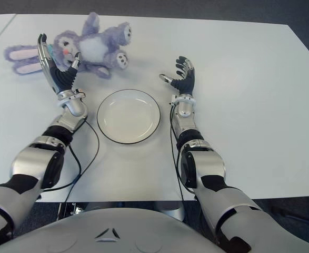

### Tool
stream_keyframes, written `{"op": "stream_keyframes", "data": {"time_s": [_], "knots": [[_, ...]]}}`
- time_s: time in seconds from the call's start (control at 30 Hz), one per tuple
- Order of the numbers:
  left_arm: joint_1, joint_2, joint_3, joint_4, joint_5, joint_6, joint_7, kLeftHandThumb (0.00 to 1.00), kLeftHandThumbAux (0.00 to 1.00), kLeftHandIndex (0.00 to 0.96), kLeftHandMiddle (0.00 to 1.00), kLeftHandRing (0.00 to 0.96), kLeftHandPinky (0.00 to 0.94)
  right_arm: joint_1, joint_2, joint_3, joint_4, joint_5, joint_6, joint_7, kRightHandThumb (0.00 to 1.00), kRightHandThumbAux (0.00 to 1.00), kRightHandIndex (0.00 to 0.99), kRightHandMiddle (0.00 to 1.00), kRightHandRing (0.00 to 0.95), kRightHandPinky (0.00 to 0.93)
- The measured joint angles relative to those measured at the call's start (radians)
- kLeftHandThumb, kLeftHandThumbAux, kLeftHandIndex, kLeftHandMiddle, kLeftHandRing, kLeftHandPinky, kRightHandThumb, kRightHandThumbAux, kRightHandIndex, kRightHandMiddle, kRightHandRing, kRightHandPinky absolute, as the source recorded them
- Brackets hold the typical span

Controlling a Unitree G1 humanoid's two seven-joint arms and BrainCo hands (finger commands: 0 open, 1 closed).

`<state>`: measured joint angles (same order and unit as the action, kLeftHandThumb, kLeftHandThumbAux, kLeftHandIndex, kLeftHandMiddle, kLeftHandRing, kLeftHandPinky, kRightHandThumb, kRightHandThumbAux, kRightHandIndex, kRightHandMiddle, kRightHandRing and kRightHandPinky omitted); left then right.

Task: Put the doll into the plate.

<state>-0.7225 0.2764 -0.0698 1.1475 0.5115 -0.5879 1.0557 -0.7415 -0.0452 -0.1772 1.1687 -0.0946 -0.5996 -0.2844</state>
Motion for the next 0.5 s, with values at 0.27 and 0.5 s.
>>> {"op": "stream_keyframes", "data": {"time_s": [0.27, 0.5], "knots": [[-0.032, 0.122, -0.071, 0.025, 0.046, 0.048, -0.068, 0.195, 0.516, 0.000, 0.000, 0.000, 0.078, -0.020, 0.026, 0.003, -0.003, 0.001, -0.007, -0.002, 0.000, 0.986, 0.225, 0.263, 0.238, 0.244], [-0.059, 0.215, -0.118, 0.063, 0.070, 0.072, -0.110, 0.254, 0.501, 0.000, 0.000, 0.000, 0.103, -0.032, 0.033, 0.007, -0.004, 0.001, -0.007, -0.005, 0.000, 0.972, 0.221, 0.253, 0.231, 0.237]]}}
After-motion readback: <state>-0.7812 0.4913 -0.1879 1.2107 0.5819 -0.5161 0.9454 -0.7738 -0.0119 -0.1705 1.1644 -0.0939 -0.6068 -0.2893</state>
